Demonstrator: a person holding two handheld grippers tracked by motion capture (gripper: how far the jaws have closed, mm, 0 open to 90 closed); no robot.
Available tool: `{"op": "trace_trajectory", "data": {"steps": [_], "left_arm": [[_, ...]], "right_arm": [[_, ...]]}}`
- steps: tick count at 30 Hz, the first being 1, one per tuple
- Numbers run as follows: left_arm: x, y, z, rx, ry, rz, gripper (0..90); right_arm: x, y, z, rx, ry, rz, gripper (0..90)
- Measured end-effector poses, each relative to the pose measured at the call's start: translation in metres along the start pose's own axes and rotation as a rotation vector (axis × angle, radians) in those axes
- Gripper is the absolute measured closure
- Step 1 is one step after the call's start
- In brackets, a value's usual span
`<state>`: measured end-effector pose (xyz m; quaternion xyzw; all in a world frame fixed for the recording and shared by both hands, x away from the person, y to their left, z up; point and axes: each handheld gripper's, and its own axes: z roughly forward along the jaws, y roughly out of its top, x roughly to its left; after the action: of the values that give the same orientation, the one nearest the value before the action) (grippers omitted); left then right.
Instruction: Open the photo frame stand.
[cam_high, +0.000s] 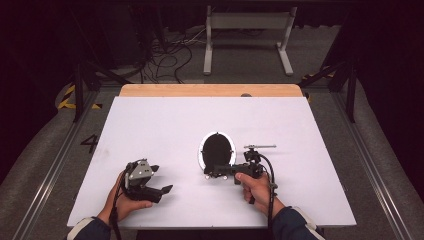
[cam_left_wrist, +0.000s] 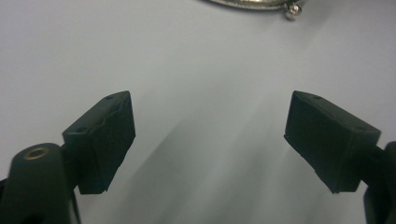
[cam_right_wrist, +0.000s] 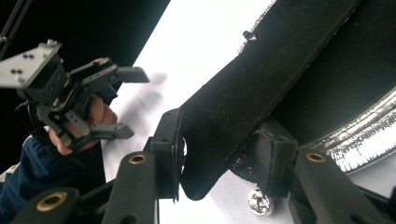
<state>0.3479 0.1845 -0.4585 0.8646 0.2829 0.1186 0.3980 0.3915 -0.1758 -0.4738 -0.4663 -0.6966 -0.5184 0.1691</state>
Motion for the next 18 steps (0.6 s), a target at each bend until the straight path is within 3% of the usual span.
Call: {"op": "trace_trajectory", "data": {"steps": [7, 11, 18], "left_arm": [[0.006, 0.019, 0.024, 0.015, -0.029, -0.003, 17.0], [0.004, 0.027, 0.034, 0.016, -0.049, 0.007, 17.0], [0.003, 0.040, 0.047, -0.004, -0.067, 0.011, 17.4]], "right_arm": [[-0.003, 0.003, 0.000, -0.041, 0.004, 0.045, 50.7], [-0.007, 0.004, 0.001, -0.059, 0.009, 0.076, 54.2], [-0.009, 0.006, 0.002, -0.052, 0.008, 0.074, 59.8]]}}
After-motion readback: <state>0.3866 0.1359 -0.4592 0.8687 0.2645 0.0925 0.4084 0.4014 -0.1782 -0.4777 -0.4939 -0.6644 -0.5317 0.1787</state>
